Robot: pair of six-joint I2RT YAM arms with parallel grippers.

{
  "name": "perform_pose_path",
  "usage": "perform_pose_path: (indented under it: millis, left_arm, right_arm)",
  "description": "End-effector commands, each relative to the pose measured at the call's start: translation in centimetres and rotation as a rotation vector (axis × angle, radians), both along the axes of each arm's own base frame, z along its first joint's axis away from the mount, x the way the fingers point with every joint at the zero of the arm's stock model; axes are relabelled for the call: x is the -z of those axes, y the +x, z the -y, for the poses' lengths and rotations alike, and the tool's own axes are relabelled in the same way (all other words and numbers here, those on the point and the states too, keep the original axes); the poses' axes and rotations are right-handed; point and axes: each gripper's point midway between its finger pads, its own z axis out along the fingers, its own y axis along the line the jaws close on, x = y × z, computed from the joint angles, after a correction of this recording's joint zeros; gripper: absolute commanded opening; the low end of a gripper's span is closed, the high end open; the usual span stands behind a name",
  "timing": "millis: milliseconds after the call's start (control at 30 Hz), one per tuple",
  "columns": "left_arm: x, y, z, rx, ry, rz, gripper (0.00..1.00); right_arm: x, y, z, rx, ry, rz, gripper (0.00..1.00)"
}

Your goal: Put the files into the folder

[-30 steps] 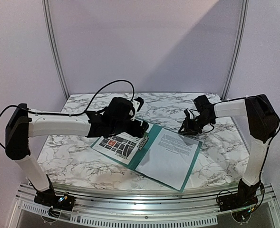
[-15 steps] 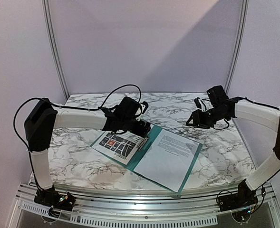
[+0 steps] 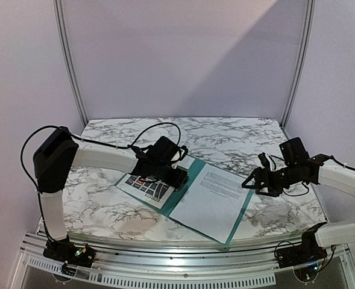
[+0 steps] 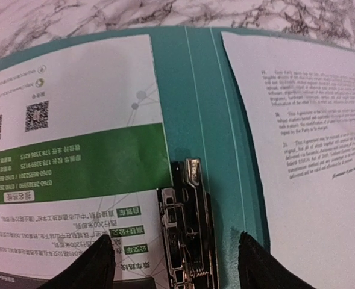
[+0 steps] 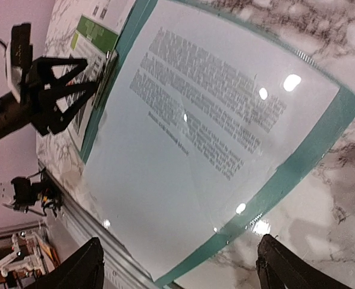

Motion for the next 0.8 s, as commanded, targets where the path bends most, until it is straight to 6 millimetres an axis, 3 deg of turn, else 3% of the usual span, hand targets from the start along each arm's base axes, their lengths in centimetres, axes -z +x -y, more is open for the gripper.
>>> perform_pose_path:
  millis: [0,133,500,767]
  left_arm:
    - [2.8,-1.9,0.1,0.019,0.0,-0.082,0.68]
    - [3.7,-3.5,0.0,0.021,0.006,-0.111,0.65]
    - [4.4,-7.2,-0.2,-0.088,-0.088,-0.197,0.64]
    - [4.8,-8.5,-0.1,-0.168,-0.122,-0.23,0.64]
  right_arm:
    - [0.7,-3.6,-1.5,-0.015,0.188,-0.115,0.89]
    - [1.6,-5.8,-1.8,-0.008,0.232,-0.178,0.91]
    - [4.4,-9.6,-2.9,0.1,0.177,-0.222,0.81]
    - [4.8,-12.4,-4.1,0.064,0.143,-0.252,0.8]
